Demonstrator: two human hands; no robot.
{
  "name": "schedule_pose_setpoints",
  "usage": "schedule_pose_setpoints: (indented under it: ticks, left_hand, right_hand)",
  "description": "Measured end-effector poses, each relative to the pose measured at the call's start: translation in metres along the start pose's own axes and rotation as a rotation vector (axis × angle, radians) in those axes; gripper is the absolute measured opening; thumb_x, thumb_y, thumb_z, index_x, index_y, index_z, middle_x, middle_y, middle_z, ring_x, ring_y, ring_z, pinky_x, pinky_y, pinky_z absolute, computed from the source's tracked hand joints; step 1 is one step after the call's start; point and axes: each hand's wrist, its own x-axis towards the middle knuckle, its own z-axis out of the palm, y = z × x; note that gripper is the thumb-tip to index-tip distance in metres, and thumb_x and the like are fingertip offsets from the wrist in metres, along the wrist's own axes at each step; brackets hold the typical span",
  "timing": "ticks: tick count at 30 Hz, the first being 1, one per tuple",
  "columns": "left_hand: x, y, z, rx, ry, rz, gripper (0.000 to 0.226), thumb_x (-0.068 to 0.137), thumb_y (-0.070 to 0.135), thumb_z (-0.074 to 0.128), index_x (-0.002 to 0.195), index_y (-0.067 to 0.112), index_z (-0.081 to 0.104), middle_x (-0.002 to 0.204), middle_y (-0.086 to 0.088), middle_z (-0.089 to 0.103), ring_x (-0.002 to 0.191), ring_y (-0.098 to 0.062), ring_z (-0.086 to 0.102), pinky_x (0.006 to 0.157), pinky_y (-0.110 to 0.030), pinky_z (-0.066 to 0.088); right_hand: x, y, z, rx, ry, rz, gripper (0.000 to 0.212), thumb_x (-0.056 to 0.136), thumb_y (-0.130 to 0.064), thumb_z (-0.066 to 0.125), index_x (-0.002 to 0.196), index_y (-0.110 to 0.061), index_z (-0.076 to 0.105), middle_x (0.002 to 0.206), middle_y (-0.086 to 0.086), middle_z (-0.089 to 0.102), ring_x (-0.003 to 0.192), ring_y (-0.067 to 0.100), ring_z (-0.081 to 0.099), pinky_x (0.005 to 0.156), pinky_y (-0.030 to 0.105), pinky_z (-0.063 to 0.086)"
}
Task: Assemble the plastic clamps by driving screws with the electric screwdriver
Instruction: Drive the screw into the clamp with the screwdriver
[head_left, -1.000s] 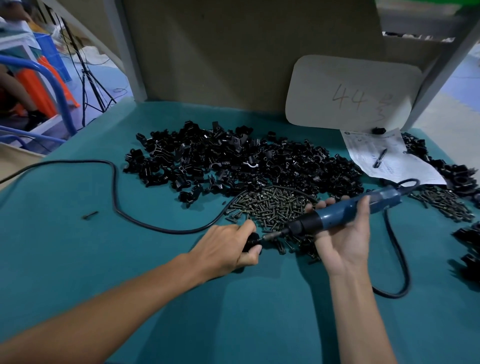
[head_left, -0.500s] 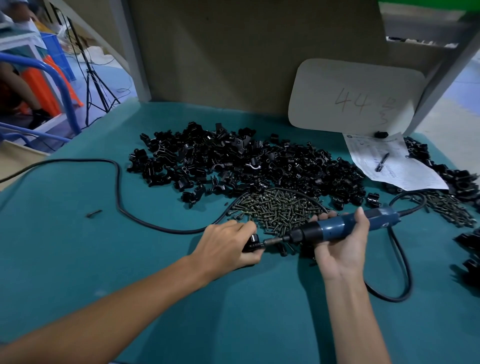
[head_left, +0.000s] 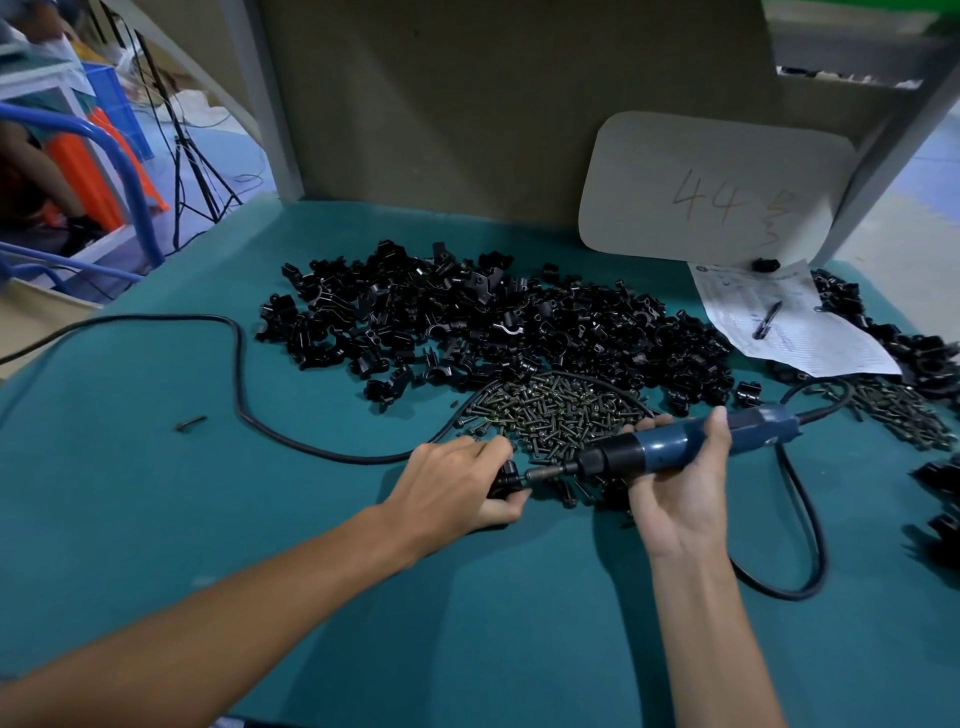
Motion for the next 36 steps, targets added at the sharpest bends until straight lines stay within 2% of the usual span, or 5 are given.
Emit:
schedule_pose_setpoints:
  ticks: [12,20,27,31,36]
  left_hand:
    - [0.0,0.001,0.003,-0.023,-0.006,-0.047,0.036,0.082,0.052,0.052,0.08,0.017,0.049,0.056,0.012,0.051,0.049,-0.008,0.032,0.041,-0.021,0.021]
    - [0.0,0.0,0.004,-0.033,-0.066,-0.04,0.038,0.084,0.055,0.051,0.084,0.017,0.051,0.06,0.011,0.056,0.05,-0.009,0.04,0.044,-0.023,0.022]
    - [0.001,0.001,0.002,-0.044,-0.074,-0.061,0.038,0.085,0.055,0.05,0.084,0.017,0.05,0.058,0.012,0.053,0.048,-0.009,0.036,0.042,-0.022,0.018]
    - [0.001,0.001,0.001,-0.054,-0.091,-0.057,0.039,0.085,0.056,0.049,0.084,0.017,0.049,0.058,0.011,0.054,0.047,-0.009,0.036,0.042,-0.022,0.019]
    - [0.001,0.0,0.003,-0.052,-0.146,-0.039,0.043,0.086,0.059,0.045,0.089,0.017,0.05,0.063,0.009,0.057,0.05,-0.012,0.041,0.044,-0.024,0.023]
  right_hand:
    - [0.0,0.002,-0.001,-0.097,0.0,-0.023,0.026,0.099,-0.02,0.065,0.12,-0.013,0.052,0.101,0.004,0.062,0.086,0.016,0.064,0.099,0.042,0.055]
    - [0.001,-0.009,-0.004,0.023,0.032,0.037,0.073,0.089,-0.008,0.073,0.139,-0.034,0.026,0.103,0.005,0.067,0.083,0.017,0.07,0.084,0.044,0.061]
    - [-0.005,-0.012,-0.004,-0.036,-0.125,0.127,0.016,0.086,-0.024,0.071,0.099,-0.023,0.062,0.091,-0.002,0.068,0.084,0.012,0.069,0.103,0.033,0.05]
    - [-0.004,-0.014,-0.003,-0.06,-0.07,0.091,0.049,0.082,-0.017,0.072,0.127,-0.018,0.053,0.114,0.005,0.06,0.111,0.021,0.06,0.112,0.046,0.046]
    - [-0.005,-0.016,0.001,-0.089,-0.023,0.003,0.098,0.077,-0.013,0.075,0.16,-0.021,0.024,0.107,0.008,0.062,0.096,0.022,0.067,0.076,0.046,0.063]
